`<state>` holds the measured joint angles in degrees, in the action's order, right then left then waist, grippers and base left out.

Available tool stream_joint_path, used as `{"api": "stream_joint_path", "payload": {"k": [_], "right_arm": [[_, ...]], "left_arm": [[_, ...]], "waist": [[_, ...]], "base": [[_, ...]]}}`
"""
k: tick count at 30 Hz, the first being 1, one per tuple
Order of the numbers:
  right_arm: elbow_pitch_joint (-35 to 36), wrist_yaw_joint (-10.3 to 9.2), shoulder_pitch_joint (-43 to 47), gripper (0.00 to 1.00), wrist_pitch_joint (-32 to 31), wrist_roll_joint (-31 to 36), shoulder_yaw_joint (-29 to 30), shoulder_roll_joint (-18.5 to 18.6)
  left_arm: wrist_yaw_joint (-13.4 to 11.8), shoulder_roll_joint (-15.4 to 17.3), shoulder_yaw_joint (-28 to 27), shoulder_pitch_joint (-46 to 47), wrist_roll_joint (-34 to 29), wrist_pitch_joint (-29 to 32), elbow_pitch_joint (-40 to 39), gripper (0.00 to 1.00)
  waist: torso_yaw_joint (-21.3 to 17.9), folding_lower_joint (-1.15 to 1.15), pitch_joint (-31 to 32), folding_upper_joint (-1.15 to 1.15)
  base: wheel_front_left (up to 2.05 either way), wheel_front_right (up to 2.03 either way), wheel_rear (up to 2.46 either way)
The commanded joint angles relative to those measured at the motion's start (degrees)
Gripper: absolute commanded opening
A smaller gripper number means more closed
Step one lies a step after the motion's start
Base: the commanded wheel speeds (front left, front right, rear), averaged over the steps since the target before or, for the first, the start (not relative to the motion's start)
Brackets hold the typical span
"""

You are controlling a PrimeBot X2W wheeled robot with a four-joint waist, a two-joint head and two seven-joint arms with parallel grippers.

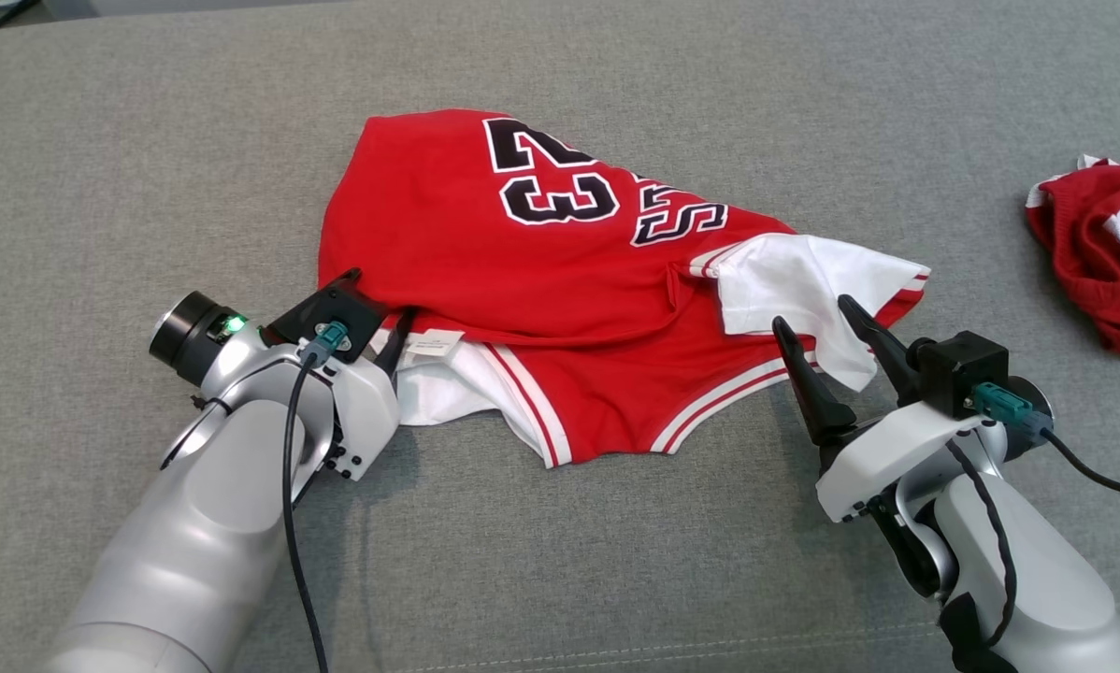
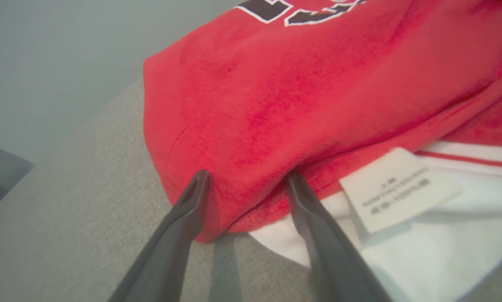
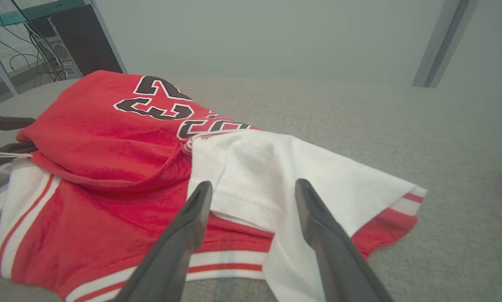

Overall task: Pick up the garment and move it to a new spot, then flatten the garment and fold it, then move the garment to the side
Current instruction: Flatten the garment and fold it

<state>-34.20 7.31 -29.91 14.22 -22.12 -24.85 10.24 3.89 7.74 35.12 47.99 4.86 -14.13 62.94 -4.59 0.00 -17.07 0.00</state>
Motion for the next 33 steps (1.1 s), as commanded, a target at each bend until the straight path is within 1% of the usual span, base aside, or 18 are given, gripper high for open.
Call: {"api": "stream_joint_path", "payload": {"k": [1,2,3,4,5,6,10,15,19,20,23,27,29,31,32,33], "right_arm": [[0.93,0.18,0.02,1.0,0.77,-0.63,-0.99,-0.36],[0.93,0.18,-0.04,1.0,0.77,-0.72,-1.02,-0.38],[0.99,0.18,-0.09,1.0,0.78,-0.82,-1.01,-0.42],[1.07,0.18,-0.1,1.0,0.78,-0.97,-0.94,-0.48],[1.18,0.18,-0.08,1.0,0.78,-1.1,-0.84,-0.49],[1.29,0.18,-0.05,1.0,0.78,-1.14,-0.77,-0.44],[1.2,0.18,0.48,1.0,0.78,-1.37,-0.45,-0.31],[0.74,0.18,1.45,1.0,0.78,-1.8,-0.12,-0.46],[0.03,0.18,2.49,1.0,0.78,-2.03,-0.07,-0.61],[-0.24,0.18,2.72,1.0,0.78,-2.13,-0.05,-0.61],[-0.9,0.18,3.38,1.0,0.78,-2.55,-0.05,-0.73],[-1.46,0.18,4.3,1.0,0.78,-2.88,0.28,-0.72],[-1.64,0.18,4.67,1.0,0.78,-3.01,0.35,-0.66],[-1.7,0.18,4.69,1.0,0.78,-3.1,0.3,-0.67],[-1.7,0.18,4.69,1.0,0.78,-3.1,0.3,-0.67],[-1.7,0.18,4.63,1.0,0.78,-3.13,0.25,-0.71]], "left_arm": [[-0.51,1.3,-1.74,2.54,0.88,-0.28,-0.03,0.85],[-0.43,1.13,-1.77,2.74,1.1,-0.29,0.52,0.83],[-0.27,0.91,-2.01,2.91,1.55,-0.33,0.95,0.73],[-0.12,0.68,-2.29,3.11,2.02,-0.44,0.91,0.48],[-0.13,0.51,-2.51,3.34,2.34,-0.57,0.45,0.26],[-0.19,0.42,-2.65,3.46,2.54,-0.67,-0.07,0.0],[-0.54,0.47,-3.37,3.12,3.3,-0.82,-3.85,0.0],[-0.99,1.7,-3.98,1.67,3.57,-0.85,-9.0,0.0],[-0.35,1.94,-3.33,1.84,3.62,-0.41,-10.11,0.0],[-0.12,1.9,-2.99,1.92,3.59,0.59,-10.48,0.0],[0.89,1.6,-1.94,1.88,3.94,4.83,-12.69,0.0],[2.69,1.41,-0.09,0.44,6.13,14.76,-18.08,0.0],[3.15,2.44,0.92,-0.68,7.75,21.51,-22.11,0.0],[3.4,4.35,1.8,-2.12,9.94,28.39,-27.28,0.0],[3.4,4.35,1.8,-2.12,9.94,28.39,-27.28,0.0],[3.46,5.52,2.06,-2.89,11.16,31.21,-30.32,0.0]], "waist": [[-0.36,0.0,-0.24,0.0],[-0.53,0.0,-0.33,0.0],[-0.7,0.0,-0.4,0.0],[-0.86,0.0,-0.43,0.0],[-0.97,0.0,-0.47,0.0],[-1.0,0.0,-0.45,0.0],[-0.61,0.0,0.3,0.0],[0.76,0.0,1.98,0.0],[2.41,0.0,3.67,0.0],[2.89,0.0,4.06,0.0],[4.28,0.0,5.14,0.0],[6.01,0.0,6.45,0.0],[6.63,0.0,6.75,0.0],[6.9,0.0,6.71,0.0],[6.9,0.0,6.71,0.0],[6.94,0.0,6.59,0.0]], "base": [[0.0,0.0,0.0],[0.0,0.0,0.0],[0.0,0.0,0.0],[0.0,0.0,0.0],[0.0,0.0,0.0],[0.0,0.0,0.0],[0.0,0.0,0.0],[0.0,0.0,0.0],[0.0,0.0,0.0],[0.0,0.0,0.0],[0.0,0.0,0.0],[0.0,0.0,0.0],[0.0,0.0,0.0],[0.0,0.0,0.0],[0.0,0.0,0.0],[0.0,0.0,0.0]]}}
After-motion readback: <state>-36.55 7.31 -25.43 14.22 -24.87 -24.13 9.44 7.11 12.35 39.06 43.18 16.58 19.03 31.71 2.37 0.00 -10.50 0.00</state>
